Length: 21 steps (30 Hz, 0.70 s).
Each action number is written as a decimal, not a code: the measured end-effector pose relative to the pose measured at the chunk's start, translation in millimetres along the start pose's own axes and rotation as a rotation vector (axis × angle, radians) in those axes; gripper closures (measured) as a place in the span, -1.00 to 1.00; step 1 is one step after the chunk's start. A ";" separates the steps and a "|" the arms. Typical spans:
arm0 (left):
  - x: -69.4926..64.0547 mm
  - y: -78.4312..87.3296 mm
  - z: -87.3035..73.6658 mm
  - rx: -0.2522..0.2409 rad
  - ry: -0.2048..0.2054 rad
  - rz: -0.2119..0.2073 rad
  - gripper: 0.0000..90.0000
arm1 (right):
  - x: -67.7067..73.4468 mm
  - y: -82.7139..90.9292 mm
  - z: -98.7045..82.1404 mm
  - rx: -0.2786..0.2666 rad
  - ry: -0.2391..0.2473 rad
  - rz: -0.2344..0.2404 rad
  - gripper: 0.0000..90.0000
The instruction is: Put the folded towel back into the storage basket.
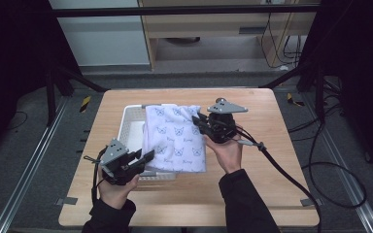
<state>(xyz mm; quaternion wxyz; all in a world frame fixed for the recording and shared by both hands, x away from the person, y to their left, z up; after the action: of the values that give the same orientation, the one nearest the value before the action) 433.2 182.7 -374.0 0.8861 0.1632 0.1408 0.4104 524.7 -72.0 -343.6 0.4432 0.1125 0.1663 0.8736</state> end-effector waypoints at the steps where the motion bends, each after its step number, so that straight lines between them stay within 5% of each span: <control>1: 2.4 1.0 -1.4 0.001 0.005 0.003 0.59 | 1.3 -2.1 0.0 0.001 -0.001 0.004 0.73; 21: 40.1 17.2 -5.5 -0.008 0.065 0.067 0.59 | 29.6 -43.8 18.7 -0.002 0.033 0.033 0.73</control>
<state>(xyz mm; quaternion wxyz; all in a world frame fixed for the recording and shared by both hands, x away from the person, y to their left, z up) 444.4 225.1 -376.7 0.8674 0.1507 0.1623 0.4457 546.3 -20.2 -342.1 0.4259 0.1004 0.1711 0.8828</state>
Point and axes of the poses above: each handheld gripper's, and its own axes: y roughly backward along the jaws, z roughly out of its top, x roughly to its left, the point moved 3 cm from there along -y, roughly forward along the jaws, and after that the axes turned 2 degrees about -z, right-handed, at the moved point
